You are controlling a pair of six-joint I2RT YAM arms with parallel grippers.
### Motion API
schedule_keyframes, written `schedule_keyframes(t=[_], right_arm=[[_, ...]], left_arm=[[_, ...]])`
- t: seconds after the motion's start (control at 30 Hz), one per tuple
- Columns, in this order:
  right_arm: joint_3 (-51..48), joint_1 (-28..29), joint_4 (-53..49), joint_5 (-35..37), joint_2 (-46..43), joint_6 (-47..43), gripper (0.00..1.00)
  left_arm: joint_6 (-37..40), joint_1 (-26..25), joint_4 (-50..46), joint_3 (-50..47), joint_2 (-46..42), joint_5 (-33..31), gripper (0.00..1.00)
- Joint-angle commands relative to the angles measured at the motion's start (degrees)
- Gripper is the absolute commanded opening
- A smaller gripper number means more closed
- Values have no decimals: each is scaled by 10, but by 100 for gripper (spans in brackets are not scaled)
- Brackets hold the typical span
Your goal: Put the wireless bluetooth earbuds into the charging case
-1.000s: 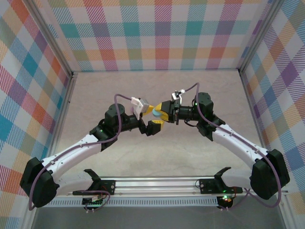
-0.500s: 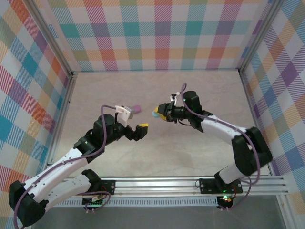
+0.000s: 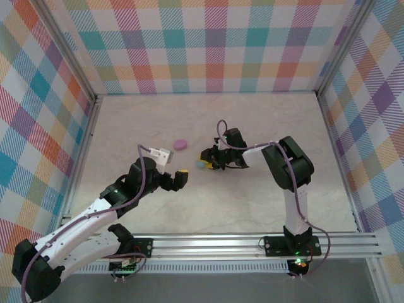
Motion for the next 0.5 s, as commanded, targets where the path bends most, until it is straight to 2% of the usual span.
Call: schedule_keyframes(t=[0.0,0.1,0.27,0.47], right_arm=[[22,5,-36,2,13,-34,34],[33,5,-112,37,0,-71,42],[52,5,-237,112,-30,-128,47],[75,5,-320,168,-51,-159,50]], left_arm=[[-5,8,16,-6,-6,-11,100],[3,11,15,-8,-7,-13,100],[7,17,21,-12,-8,-14,100],[9,20,25,-11,-8,-12,100]])
